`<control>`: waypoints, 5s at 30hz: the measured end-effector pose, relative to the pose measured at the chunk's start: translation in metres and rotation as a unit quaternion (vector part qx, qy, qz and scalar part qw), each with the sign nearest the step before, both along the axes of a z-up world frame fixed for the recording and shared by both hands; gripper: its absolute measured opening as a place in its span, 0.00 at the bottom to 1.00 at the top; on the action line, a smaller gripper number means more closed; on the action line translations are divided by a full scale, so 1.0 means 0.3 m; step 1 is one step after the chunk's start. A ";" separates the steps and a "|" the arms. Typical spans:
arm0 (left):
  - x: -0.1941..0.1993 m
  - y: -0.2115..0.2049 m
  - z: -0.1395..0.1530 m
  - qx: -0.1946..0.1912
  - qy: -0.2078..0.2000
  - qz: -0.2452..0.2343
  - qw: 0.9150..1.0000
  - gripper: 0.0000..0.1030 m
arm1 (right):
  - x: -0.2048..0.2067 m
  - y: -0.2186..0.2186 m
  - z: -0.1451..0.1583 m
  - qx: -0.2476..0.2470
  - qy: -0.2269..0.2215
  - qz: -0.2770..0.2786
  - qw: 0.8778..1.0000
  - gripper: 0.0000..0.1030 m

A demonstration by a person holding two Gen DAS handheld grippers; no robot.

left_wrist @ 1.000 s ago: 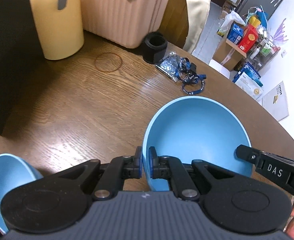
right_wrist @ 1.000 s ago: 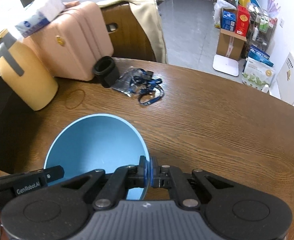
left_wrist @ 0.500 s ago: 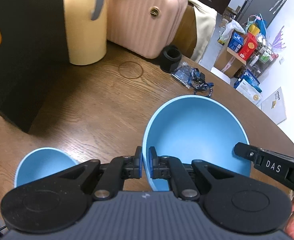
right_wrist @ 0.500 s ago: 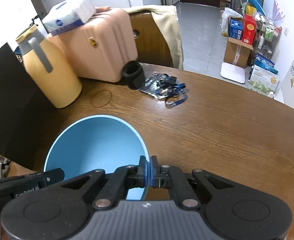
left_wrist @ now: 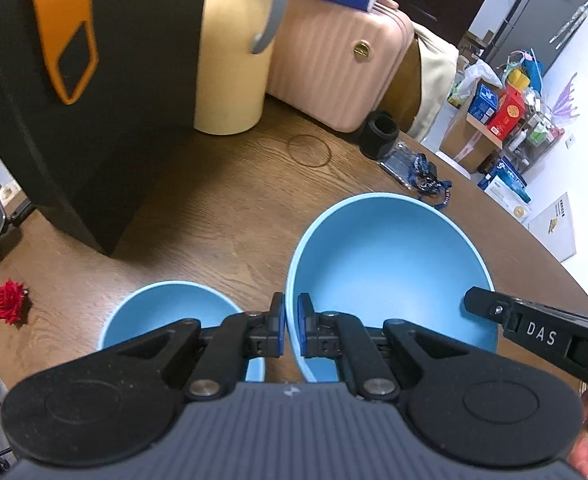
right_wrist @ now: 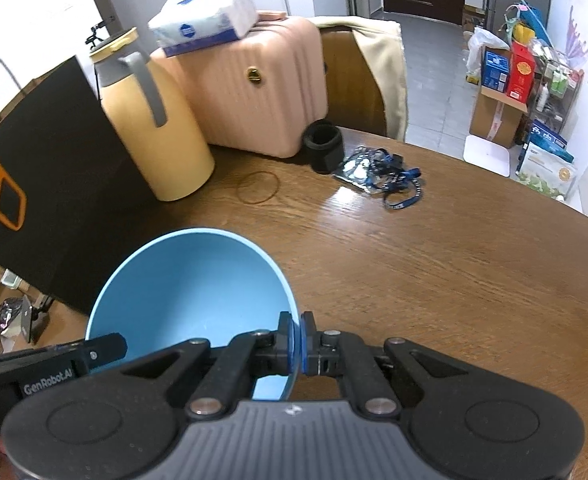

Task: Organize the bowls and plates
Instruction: 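Lift the bowl with both grippers and carry it toward the bowl stack, then lower the held light-blue bowl into the two stacked bowls with both grippers, then open both grippers to release the bowl onto the stack, then pull both open grippers back and move them to the stack's rim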

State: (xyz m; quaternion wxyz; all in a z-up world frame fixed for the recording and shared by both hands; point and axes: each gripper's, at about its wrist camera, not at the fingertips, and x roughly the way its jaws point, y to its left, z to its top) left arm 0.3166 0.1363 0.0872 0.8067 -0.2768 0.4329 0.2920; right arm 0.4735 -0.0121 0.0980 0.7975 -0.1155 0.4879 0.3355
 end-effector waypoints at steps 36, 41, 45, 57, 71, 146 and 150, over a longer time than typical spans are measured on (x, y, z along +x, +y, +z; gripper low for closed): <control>-0.395 0.212 -0.123 -0.011 0.009 0.092 0.996 0.07 | -0.337 0.319 -0.144 -0.038 0.011 0.088 0.995 0.04; -0.411 0.222 -0.164 -0.012 0.015 0.097 0.995 0.07 | -0.362 0.334 -0.178 -0.044 0.008 0.094 0.995 0.04; -0.403 0.212 -0.196 0.000 0.031 0.094 0.995 0.07 | -0.372 0.345 -0.203 -0.046 0.005 0.099 0.994 0.04; -0.380 0.180 -0.243 0.031 0.048 0.075 0.996 0.07 | -0.397 0.344 -0.258 -0.053 -0.016 0.113 0.992 0.04; -0.354 0.149 -0.276 0.063 0.069 0.055 0.994 0.07 | -0.409 0.334 -0.294 -0.056 -0.042 0.130 0.989 0.05; -0.712 0.040 -0.067 0.082 0.002 0.050 0.995 1.00 | -0.624 -0.129 -0.085 -0.001 -0.038 0.018 0.999 1.00; -0.717 0.014 -0.059 0.082 -0.002 0.055 0.995 1.00 | -0.641 -0.165 -0.072 0.006 -0.043 0.021 0.999 1.00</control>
